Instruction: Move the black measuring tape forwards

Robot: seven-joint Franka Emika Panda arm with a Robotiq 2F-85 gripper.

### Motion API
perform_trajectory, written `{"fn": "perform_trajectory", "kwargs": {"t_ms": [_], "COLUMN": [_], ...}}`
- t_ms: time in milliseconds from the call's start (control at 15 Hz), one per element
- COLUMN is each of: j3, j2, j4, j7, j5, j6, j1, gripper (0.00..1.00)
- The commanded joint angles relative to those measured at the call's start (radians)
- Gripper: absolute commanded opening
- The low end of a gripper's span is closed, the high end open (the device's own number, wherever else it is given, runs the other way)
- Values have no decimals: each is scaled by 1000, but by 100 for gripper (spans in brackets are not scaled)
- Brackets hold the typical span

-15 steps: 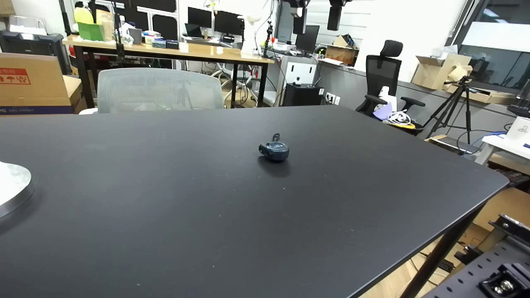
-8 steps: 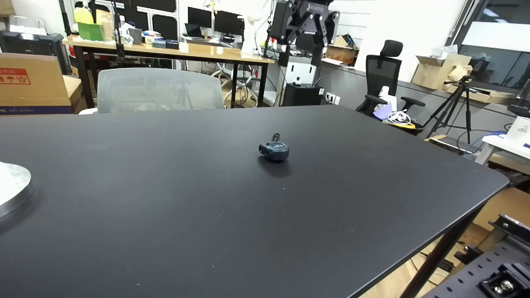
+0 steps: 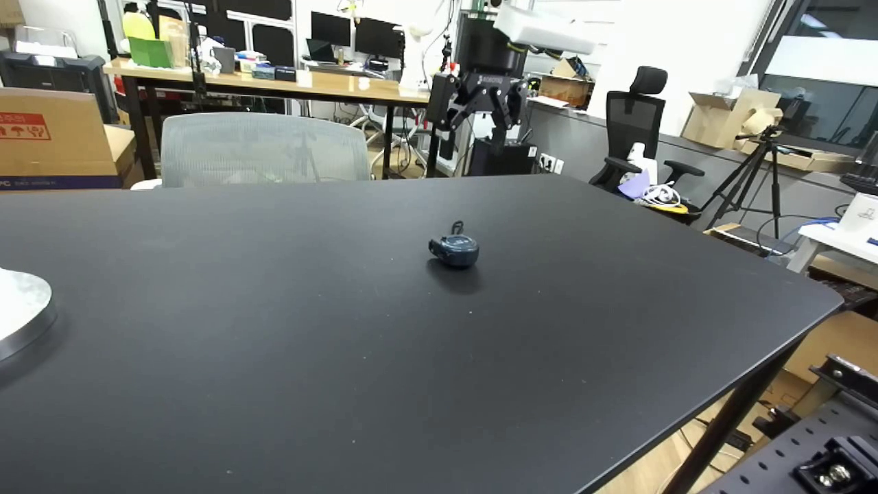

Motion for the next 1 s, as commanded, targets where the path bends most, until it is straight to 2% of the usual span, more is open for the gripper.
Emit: {"fn": "perform_trajectory", "kwargs": {"t_ms": [0,933], "j3": [0,-13], "j2": [75,237], "j4": [59,79], "j7": [31,68], "j5": [5,-2], "j6": [-3,-14], "j1": [11,27], "gripper": [100,100]}}
